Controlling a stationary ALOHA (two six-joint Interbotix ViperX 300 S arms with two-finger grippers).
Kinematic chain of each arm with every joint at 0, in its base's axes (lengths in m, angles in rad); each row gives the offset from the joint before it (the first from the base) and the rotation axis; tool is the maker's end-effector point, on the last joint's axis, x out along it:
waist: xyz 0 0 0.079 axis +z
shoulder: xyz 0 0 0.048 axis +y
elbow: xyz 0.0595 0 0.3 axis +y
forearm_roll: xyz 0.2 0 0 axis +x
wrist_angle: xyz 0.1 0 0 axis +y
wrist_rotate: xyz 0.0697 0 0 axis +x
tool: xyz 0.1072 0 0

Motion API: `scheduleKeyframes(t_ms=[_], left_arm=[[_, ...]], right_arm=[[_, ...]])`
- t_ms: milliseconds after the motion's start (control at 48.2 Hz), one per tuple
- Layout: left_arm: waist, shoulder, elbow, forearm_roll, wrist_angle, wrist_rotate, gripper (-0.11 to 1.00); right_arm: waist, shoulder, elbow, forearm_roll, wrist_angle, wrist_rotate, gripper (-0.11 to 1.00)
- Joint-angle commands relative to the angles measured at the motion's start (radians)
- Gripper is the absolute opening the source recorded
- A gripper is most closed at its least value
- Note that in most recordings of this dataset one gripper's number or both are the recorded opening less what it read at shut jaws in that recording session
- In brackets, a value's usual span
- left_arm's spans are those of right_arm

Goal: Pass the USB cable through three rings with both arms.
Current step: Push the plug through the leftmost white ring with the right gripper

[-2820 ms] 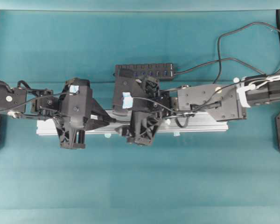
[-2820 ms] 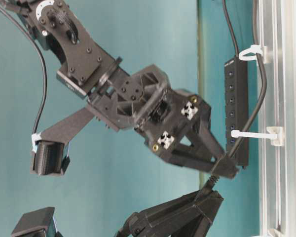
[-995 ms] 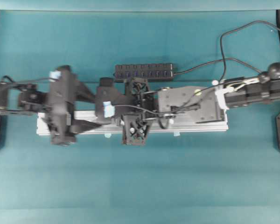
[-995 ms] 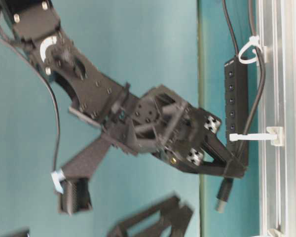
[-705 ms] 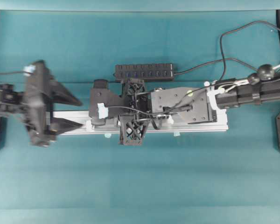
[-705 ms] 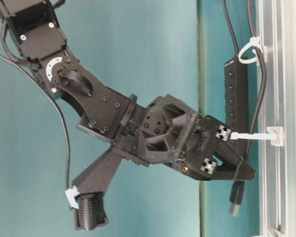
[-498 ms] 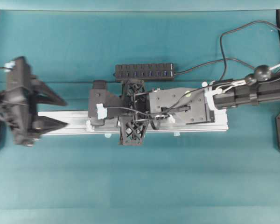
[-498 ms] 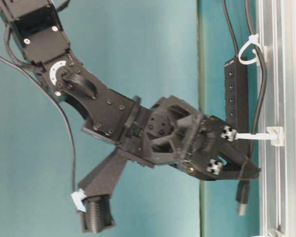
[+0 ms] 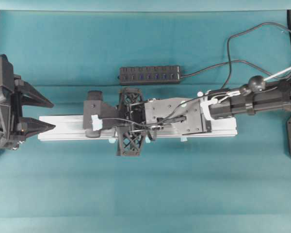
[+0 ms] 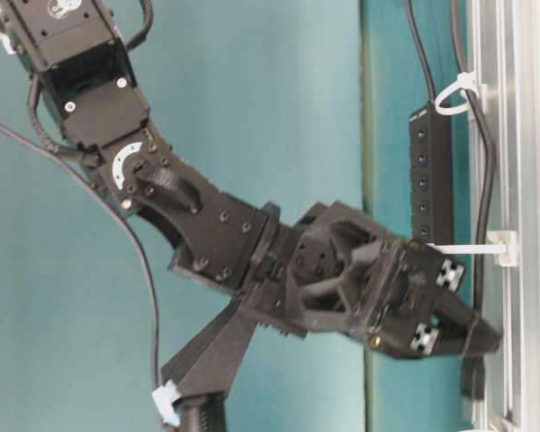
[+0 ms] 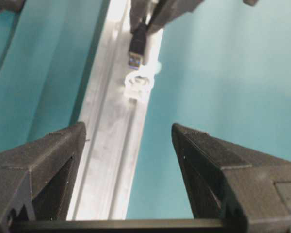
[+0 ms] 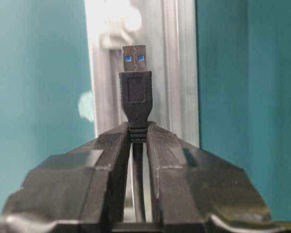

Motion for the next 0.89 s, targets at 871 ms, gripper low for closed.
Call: scheduleKeyframes(t_ms=[871], left_arm=[[0.003,0.012,-0.012,0.002,-0.009,-0.003,0.77]], right_arm=[[0.017,0.005,-0.021,0.003,-0.017,-0.011,-0.05]])
